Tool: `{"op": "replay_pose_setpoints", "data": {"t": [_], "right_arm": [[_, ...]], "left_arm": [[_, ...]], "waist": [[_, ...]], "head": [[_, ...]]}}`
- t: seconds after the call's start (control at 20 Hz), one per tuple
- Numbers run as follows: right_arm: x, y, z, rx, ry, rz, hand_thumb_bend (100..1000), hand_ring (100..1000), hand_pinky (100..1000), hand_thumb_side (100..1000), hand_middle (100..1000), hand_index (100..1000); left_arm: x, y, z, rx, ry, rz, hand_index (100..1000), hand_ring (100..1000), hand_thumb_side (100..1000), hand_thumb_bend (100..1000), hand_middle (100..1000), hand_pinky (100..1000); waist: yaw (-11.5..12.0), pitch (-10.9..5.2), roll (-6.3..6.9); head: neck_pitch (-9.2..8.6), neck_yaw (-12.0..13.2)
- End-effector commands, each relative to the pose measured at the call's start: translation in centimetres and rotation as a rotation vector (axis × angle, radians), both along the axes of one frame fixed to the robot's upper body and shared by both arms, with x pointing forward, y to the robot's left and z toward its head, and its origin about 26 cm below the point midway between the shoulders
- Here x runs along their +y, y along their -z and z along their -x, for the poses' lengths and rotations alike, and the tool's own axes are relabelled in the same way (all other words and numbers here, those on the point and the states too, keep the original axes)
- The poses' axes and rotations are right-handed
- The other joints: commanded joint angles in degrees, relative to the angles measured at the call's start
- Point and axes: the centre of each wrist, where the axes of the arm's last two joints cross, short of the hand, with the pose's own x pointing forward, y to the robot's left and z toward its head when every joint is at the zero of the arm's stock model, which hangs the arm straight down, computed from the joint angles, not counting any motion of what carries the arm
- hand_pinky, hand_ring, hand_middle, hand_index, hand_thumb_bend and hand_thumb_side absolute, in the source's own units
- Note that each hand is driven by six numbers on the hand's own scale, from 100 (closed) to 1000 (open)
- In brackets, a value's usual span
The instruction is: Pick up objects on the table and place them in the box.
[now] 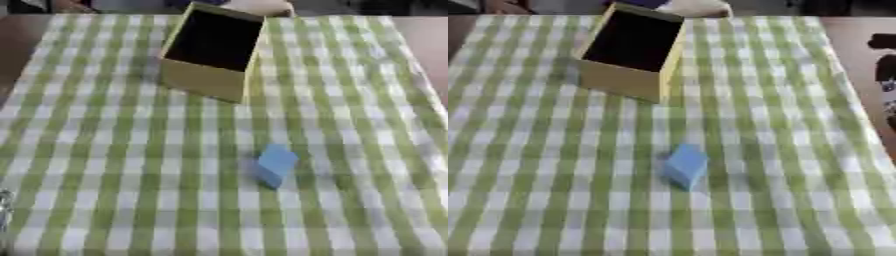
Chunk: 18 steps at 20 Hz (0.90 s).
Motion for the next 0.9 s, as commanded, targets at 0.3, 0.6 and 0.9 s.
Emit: {"op": "replay_pose_setpoints", "data": {"t": [0.3, 0.6, 0.9], "right_arm": [[-0.4, -1.4, 0.3, 0.007, -0.015, 0.138, 100, 867, 767, 1000, 752, 852], [-0.2, -2.9, 0.1, 0.084, -0.043, 0.435, 100, 879, 816, 1000, 786, 863], [0.6, -4.5, -0.3, 0.211, -0.087, 0.753, 100, 904, 856, 1000, 833, 884]], "left_arm": [[0.2, -0.8, 0.2, -0.023, -0.001, -0.027, 685, 616, 612, 279, 607, 631], [0.1, -0.8, 0.2, -0.016, 0.006, -0.036, 685, 616, 615, 275, 607, 631], [0.0, -0.9, 0.1, -0.012, 0.018, -0.044, 685, 616, 617, 274, 608, 630]], "waist": [[-0.01, -0.68, -0.12], [0.28, -0.82, -0.4], [0.86, -0.99, -0.76]], "head": [[-0.29, 0.06], [-0.32, -0.6], [-0.23, -1.29]]}}
